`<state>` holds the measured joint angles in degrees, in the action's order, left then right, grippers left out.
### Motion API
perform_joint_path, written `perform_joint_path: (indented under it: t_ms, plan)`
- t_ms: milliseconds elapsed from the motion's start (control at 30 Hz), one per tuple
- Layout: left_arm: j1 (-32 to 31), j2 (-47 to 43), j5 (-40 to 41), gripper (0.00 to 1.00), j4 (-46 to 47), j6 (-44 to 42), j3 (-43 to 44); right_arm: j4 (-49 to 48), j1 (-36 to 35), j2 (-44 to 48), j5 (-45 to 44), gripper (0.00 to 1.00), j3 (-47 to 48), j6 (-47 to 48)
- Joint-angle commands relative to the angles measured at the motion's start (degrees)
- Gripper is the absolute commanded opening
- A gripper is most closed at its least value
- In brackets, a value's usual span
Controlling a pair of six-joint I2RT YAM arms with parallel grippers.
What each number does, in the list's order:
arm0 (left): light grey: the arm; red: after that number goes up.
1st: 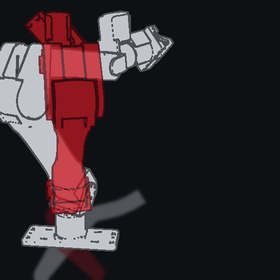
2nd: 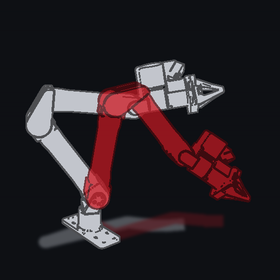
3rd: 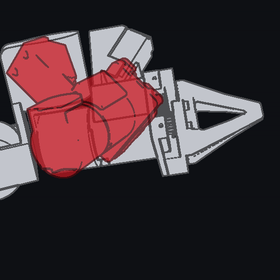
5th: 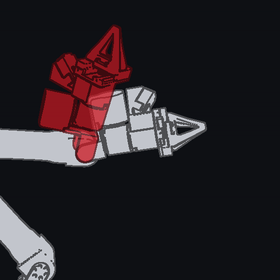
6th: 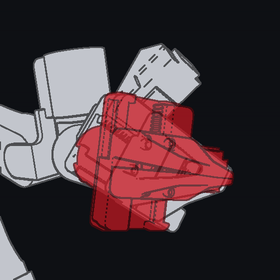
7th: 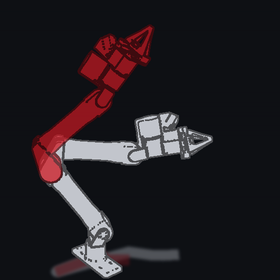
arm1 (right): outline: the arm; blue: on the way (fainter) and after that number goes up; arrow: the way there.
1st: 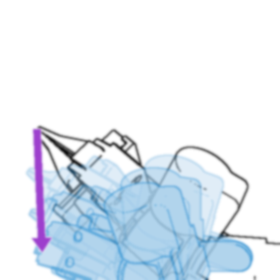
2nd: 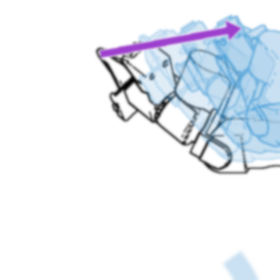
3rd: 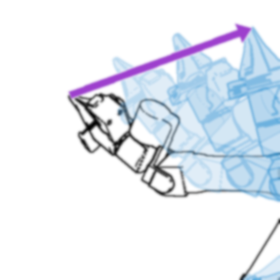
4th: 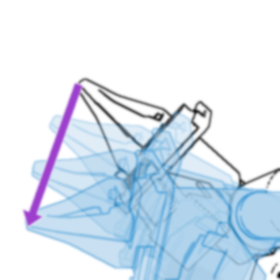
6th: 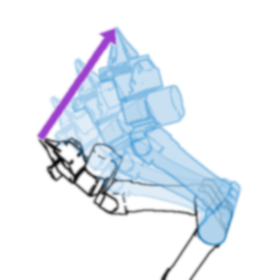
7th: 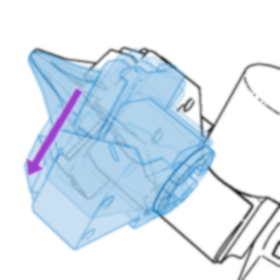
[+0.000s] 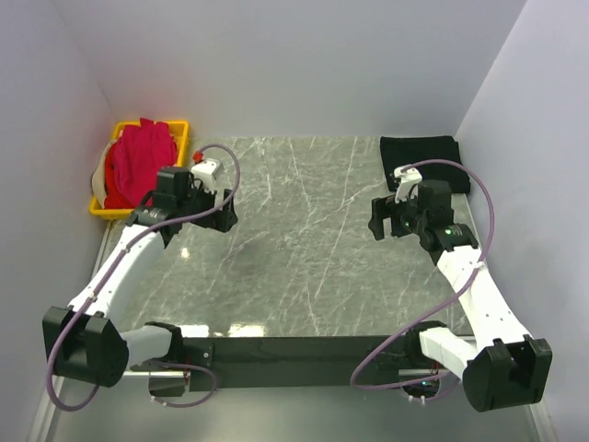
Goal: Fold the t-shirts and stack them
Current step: Grab the tshirt from the pile
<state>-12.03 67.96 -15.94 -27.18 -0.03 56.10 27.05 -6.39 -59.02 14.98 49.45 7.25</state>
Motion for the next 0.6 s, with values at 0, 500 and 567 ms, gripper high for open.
perform_joint_path:
  t_ms: [0,500,567]
  plan:
    - [5.4,3.0,-3.8,1.0,-1.9,-1.5,8.1,-2.6,-0.1,0.3,2.6,1.0,0.6,-0.6]
    - [32.8,39.9,-5.6,0.9,-2.8,2.5,53.8,3.2,0.0,-13.3,4.5,1.0,10.8,-0.5]
    - [33.9,46.8,-5.8,0.8,-4.2,2.8,61.0,2.9,-0.1,-14.6,4.4,1.0,10.8,-0.7]
